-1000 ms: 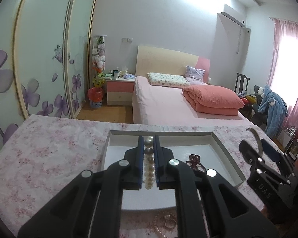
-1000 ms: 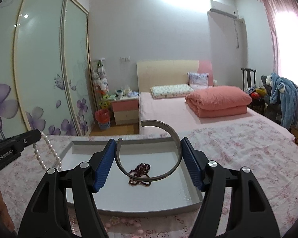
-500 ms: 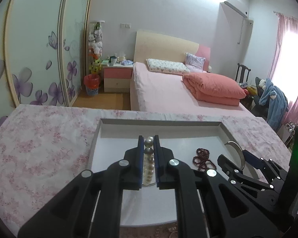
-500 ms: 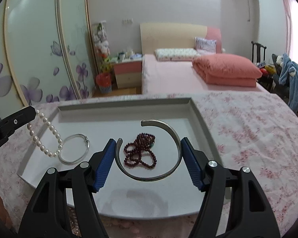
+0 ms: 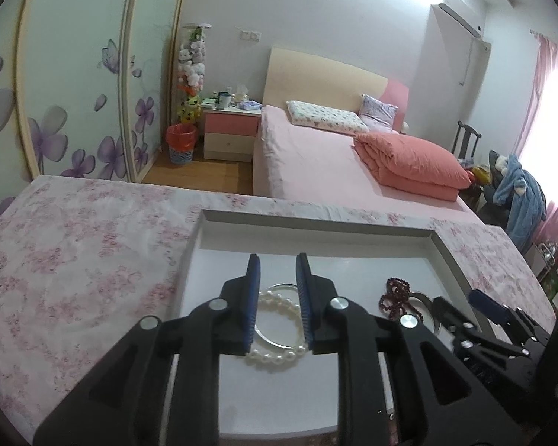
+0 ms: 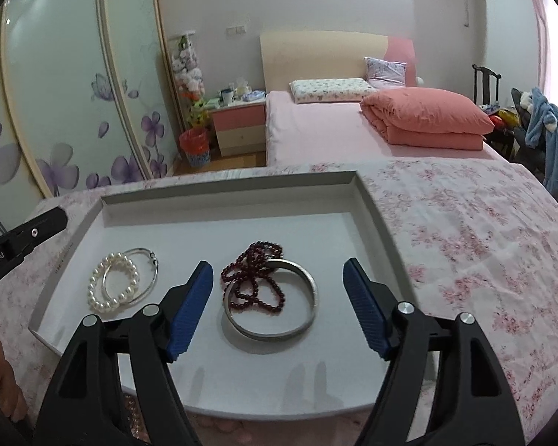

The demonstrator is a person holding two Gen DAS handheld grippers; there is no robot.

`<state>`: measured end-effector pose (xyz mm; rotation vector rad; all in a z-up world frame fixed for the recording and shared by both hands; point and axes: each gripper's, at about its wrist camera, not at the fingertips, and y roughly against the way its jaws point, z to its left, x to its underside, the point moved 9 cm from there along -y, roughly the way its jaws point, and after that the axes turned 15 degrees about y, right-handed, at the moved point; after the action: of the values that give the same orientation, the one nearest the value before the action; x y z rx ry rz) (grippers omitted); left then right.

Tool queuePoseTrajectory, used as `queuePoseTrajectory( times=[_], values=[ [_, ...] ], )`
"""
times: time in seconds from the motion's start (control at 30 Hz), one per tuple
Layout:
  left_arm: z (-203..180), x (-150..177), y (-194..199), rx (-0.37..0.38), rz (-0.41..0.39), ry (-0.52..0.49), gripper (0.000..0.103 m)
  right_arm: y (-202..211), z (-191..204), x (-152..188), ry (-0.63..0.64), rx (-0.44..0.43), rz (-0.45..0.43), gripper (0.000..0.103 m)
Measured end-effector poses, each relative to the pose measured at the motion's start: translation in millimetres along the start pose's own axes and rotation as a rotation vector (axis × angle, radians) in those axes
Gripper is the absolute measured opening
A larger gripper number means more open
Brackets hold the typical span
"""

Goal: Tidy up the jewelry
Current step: 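Lift the pearl bracelet and silver cuff and carry both into the tray, then open both grippers to release the pearl bracelet and cuff in the tray, then grasp the pink bead bracelet with the right gripper while the left gripper grasps the black bead bracelet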

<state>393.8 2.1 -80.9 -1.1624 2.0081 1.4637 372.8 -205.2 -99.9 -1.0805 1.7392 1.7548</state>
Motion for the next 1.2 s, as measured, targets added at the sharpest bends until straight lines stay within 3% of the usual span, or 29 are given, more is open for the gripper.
queuePoseTrajectory(
  times=[0.3, 0.47, 0.67, 0.83, 1.1, 1.2],
  values=[
    [8.0, 3.7, 32.3, -0.008, -0.022, 0.000, 0.022, 25.2, -2.6, 2.5, -0.005, -0.002, -0.025, 0.069],
    [14.0, 17.5, 57.4, 0.000, -0.017, -0.012, 0.026, 42.3, -2.4, 11.9, 0.012, -0.025, -0.018, 0.057],
    [31.8, 56.0, 91.7, 0.006, 0.016, -0.049, 0.039, 46.9, 7.2, 56.2, 0.047, -0.115, 0.105, 0.042],
    [46.0, 90.1, 107.1, -0.002, 0.063, -0.057, 0.046, 51.9, 25.9, 86.5, 0.074, -0.167, 0.170, 0.042],
    [49.1, 120.3, 121.2, 0.002, 0.109, -0.070, 0.053, 50.3, 47.1, 99.6, 0.148, -0.130, 0.207, 0.042],
    [44.5, 124.9, 123.4, 0.011, 0.115, -0.088, 0.055, 49.2, 46.8, 102.3, 0.179, -0.100, 0.199, 0.034]
  ],
)
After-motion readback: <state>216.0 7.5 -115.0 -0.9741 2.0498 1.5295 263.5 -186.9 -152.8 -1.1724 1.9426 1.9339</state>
